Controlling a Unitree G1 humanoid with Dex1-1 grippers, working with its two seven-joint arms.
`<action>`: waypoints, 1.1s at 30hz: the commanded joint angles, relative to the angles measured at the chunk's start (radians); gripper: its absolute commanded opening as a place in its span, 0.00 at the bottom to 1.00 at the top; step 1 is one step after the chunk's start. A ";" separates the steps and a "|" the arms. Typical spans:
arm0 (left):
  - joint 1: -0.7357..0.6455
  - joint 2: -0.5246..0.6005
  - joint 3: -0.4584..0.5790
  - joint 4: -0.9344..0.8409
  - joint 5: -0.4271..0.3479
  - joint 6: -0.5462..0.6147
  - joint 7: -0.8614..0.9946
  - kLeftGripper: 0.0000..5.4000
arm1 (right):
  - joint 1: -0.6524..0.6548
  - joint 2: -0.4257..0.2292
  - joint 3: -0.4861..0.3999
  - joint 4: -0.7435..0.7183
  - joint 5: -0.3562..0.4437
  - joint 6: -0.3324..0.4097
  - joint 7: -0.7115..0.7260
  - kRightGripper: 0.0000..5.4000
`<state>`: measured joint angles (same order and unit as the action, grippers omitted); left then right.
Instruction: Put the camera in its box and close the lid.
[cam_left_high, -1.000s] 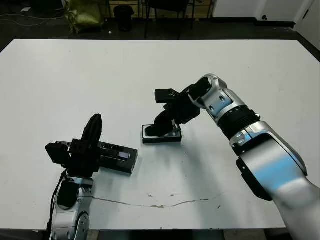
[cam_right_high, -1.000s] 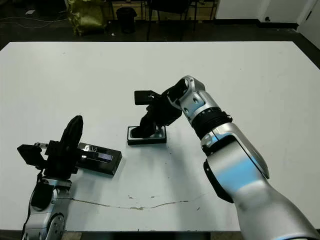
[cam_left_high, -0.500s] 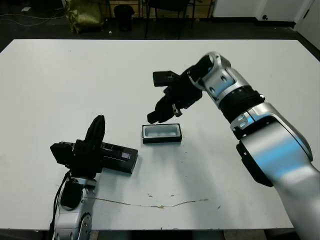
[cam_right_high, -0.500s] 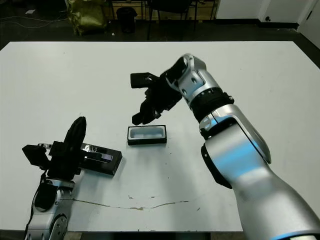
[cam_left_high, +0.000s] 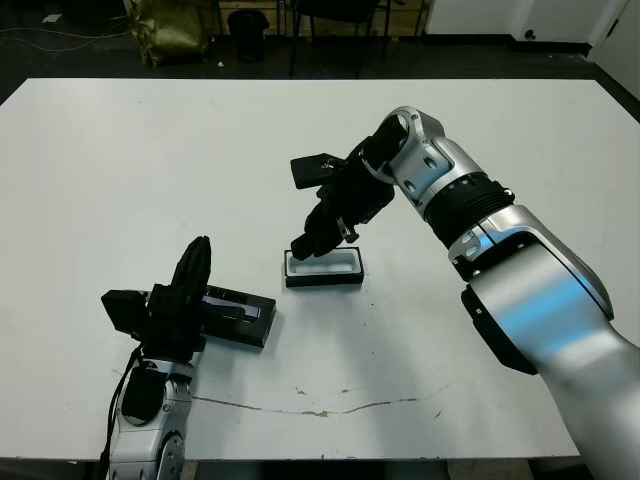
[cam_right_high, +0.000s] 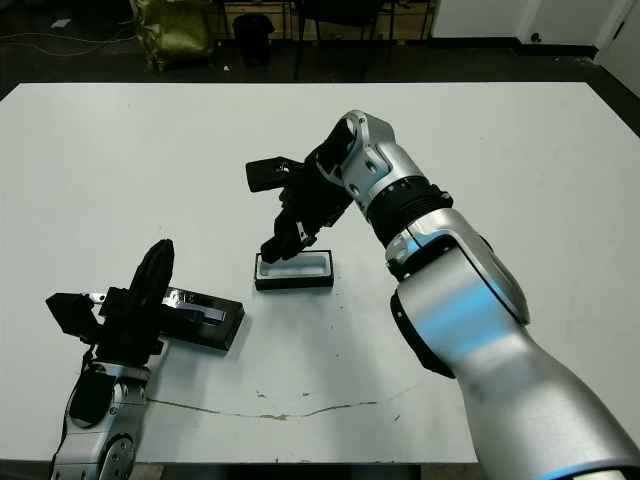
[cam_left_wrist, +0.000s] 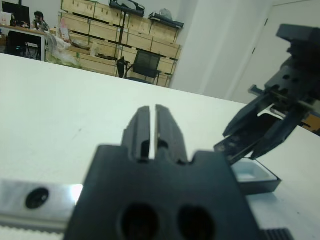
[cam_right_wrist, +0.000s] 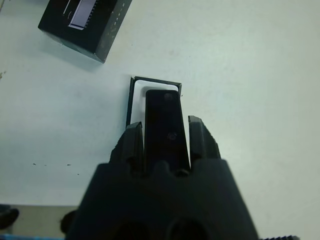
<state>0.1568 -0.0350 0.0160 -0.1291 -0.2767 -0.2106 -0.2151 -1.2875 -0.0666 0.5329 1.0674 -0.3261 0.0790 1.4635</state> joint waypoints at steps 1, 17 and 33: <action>0.008 0.008 0.002 0.007 0.003 0.015 -0.002 0.00 | 0.020 0.005 0.014 -0.001 -0.019 -0.010 -0.011 0.16; 0.009 0.005 0.004 0.000 0.004 0.035 0.005 0.00 | 0.018 0.025 0.026 0.025 -0.041 -0.008 0.000 0.16; 0.014 0.004 0.005 -0.004 0.003 0.034 0.001 0.00 | 0.034 0.062 0.010 0.057 -0.033 -0.055 0.022 0.16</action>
<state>0.1580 -0.0394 0.0155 -0.1432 -0.2775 -0.1838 -0.2142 -1.2827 -0.0201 0.5410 1.1156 -0.3629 0.0399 1.4793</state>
